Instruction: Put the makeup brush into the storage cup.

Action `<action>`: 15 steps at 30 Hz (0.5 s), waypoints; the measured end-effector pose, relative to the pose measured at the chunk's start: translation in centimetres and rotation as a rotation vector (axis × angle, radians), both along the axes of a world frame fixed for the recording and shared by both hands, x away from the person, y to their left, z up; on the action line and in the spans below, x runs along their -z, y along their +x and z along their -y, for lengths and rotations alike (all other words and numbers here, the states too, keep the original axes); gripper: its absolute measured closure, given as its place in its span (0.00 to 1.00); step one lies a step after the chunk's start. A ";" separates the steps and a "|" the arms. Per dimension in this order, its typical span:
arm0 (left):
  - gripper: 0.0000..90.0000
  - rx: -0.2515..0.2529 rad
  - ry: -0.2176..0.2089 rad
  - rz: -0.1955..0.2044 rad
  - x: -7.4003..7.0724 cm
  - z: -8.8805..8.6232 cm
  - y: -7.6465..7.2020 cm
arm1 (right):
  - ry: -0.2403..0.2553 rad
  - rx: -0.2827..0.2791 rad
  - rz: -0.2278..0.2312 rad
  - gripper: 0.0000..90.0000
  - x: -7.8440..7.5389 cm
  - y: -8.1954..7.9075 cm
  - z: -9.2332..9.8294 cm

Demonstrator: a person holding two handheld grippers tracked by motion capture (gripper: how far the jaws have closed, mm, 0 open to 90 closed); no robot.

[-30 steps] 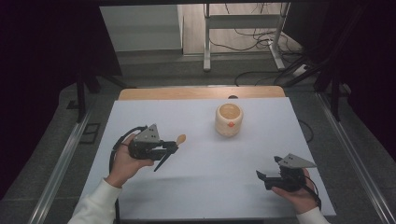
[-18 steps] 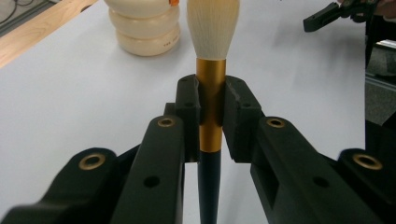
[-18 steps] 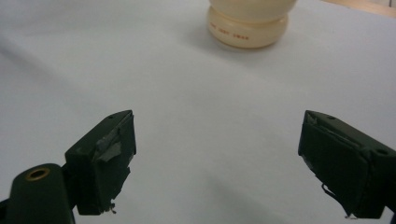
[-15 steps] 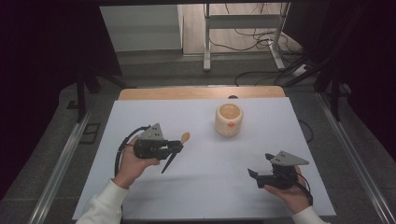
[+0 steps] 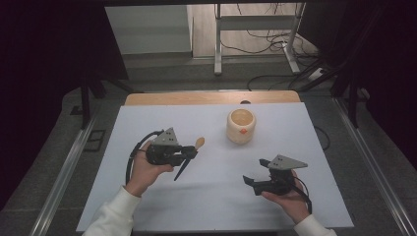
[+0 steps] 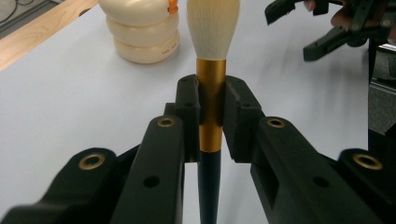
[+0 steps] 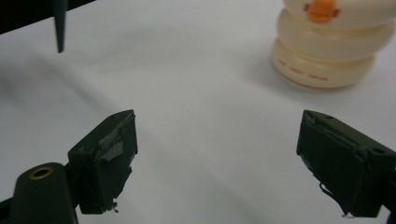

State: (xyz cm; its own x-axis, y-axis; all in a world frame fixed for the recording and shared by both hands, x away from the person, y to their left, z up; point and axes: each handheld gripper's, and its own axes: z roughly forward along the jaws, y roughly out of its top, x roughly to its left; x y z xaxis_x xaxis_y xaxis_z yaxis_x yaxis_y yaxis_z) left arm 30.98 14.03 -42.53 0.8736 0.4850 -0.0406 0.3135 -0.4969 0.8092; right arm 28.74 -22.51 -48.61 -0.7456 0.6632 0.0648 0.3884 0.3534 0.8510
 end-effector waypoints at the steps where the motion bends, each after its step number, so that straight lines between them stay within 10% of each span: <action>1: 0.86 0.003 0.003 0.000 0.0 0.1 0.1 | 0.000 -0.009 0.000 0.15 0.1 0.0 -0.4; 15: 0.86 -0.010 0.008 -0.011 0.0 0.3 0.5 | 0.072 -0.104 -0.021 0.19 0.8 1.1 -5.6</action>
State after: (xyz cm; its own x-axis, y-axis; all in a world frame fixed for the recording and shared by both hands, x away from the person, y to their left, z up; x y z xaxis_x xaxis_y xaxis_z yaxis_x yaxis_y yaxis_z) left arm 31.52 13.75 -42.54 0.8682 0.4941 -0.0456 0.3270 -0.5005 0.8016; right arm 29.79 -16.95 -49.46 -0.8079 0.5758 0.1259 0.3711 0.3309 0.8676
